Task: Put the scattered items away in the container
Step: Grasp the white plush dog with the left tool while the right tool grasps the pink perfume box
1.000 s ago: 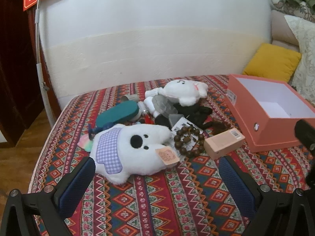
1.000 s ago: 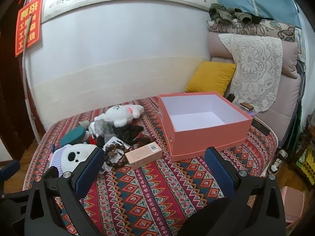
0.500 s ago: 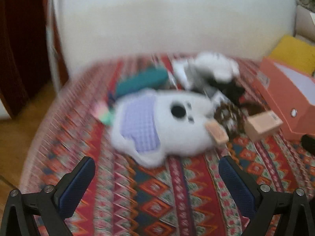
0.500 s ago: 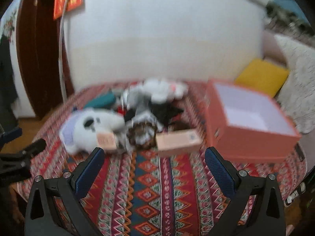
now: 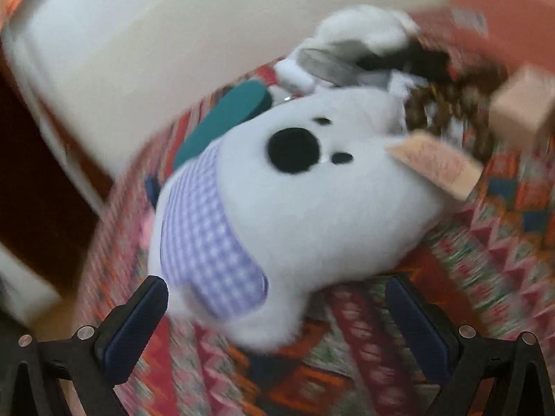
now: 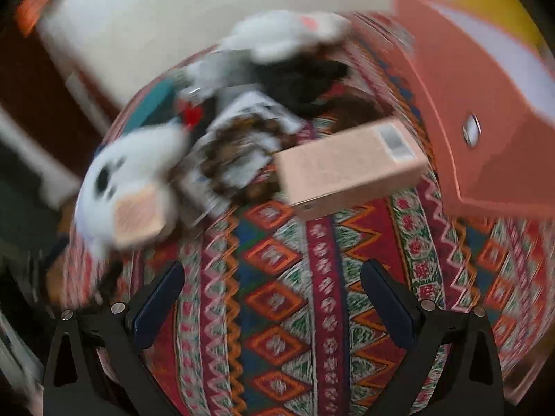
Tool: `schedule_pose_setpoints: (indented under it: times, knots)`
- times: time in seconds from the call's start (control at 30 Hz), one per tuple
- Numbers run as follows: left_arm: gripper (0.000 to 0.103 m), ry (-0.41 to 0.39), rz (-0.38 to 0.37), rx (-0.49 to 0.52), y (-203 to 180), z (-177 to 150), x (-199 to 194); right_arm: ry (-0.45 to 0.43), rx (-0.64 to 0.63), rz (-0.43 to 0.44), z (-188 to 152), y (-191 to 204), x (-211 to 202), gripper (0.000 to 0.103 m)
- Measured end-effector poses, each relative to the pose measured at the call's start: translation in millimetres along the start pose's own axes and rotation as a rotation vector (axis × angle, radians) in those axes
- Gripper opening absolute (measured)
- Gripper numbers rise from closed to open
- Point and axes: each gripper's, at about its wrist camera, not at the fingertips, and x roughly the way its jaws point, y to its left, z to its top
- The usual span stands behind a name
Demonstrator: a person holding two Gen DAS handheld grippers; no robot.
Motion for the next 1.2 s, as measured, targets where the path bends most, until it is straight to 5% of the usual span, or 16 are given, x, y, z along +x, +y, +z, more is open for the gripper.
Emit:
schedule_pose_setpoints:
  times: [0.2, 0.3, 0.6, 0.7, 0.77, 0.87, 1.2]
  knots:
    - [0.103, -0.107, 0.149, 0.408, -20, 3, 25, -0.065, 0.323, -0.037, 29, -35, 19, 0.103]
    - [0.103, -0.129, 0.11, 0.485, -22, 7, 34, -0.075, 0.377, -0.091, 43, -38, 34, 0.103]
    - [0.102, -0.101, 0.023, 0.37, -3, 29, 68, -0.078, 0.274, -0.226, 56, -26, 64, 0.103]
    - [0.089, -0.112, 0.034, 0.362, -2, 27, 65, -0.114, 0.268, -0.196, 50, -28, 58, 0.098]
    - [0.084, -0.118, 0.053, 0.364, -4, 25, 60, -0.134, 0.261, -0.164, 49, -28, 52, 0.075]
    - [0.083, -0.115, 0.019, 0.317, 0, 29, 51, -0.158, 0.223, -0.114, 46, -18, 42, 0.063]
    - [0.08, -0.185, -0.114, 0.029, 52, 63, -10, -0.254, 0.066, 0.043, 36, 24, 4, 0.054]
